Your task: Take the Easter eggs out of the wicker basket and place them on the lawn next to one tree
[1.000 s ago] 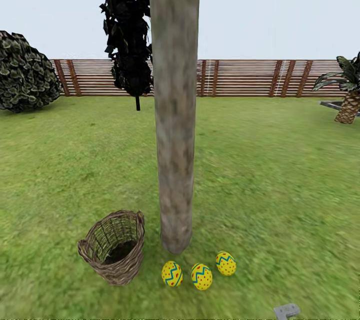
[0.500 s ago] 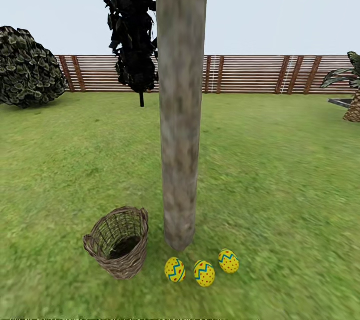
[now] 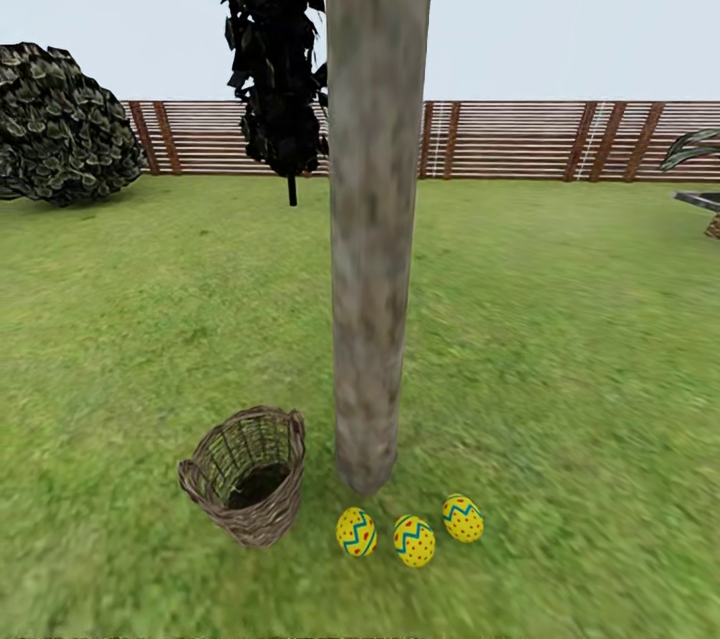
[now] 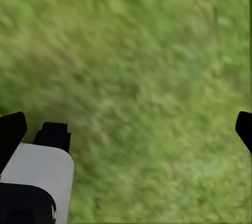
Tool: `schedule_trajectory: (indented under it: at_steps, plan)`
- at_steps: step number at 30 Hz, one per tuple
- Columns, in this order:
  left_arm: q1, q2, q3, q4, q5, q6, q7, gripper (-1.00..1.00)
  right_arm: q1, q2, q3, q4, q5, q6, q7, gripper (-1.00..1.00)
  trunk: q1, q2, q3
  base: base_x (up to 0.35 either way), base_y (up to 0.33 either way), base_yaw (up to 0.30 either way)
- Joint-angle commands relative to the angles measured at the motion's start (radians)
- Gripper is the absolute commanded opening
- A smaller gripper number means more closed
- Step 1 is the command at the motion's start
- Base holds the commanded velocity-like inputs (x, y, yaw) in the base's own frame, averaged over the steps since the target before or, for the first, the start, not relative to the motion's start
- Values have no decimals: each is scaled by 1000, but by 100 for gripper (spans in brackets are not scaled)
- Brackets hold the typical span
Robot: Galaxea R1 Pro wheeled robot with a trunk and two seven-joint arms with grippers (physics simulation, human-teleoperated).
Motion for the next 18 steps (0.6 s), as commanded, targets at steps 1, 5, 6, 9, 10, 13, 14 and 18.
schedule_trajectory:
  at_steps: [1, 5, 6, 9, 10, 13, 14, 18]
  plan:
    - [0, 0, -7, -1, 9, 4, -1, 100, -1, 1, 9, 3, -5, -33, -4, 100, -4, 7, 1, 0, 0, 73]
    - [0, -1, -7, -1, 9, 4, -1, 100, 0, -1, 9, 7, -6, -62, -5, 100, -19, 35, 7, 0, 0, 72]
    - [0, -1, -7, -1, 9, 4, -1, 100, 0, -2, 9, 7, -7, -65, -4, 100, -23, 42, 8, 0, 0, 72]
    - [0, -1, -7, -1, 9, 4, -1, 100, 0, -2, 9, 8, -6, -67, -2, 100, -35, 63, 13, 0, 0, 72]
    - [0, -1, -7, -1, 9, 4, -1, 100, 2, -2, 9, 8, -6, -66, 0, 100, -39, 70, 15, 0, 0, 66]
    - [0, -1, -7, -1, 8, 4, -1, 100, 12, -1, 9, 8, -8, -60, 4, 100, -50, 91, 19, 0, 0, 28]
    - [0, -1, -7, -1, 8, 5, -1, 100, 18, -1, 9, 8, -11, -56, 6, 100, -54, 98, 21, 0, 0, 6]
    - [0, -2, -7, -1, 8, 5, -1, 100, 30, -1, 9, 9, -13, -54, 7, 100, -69, 126, 28, 0, 0, 2]
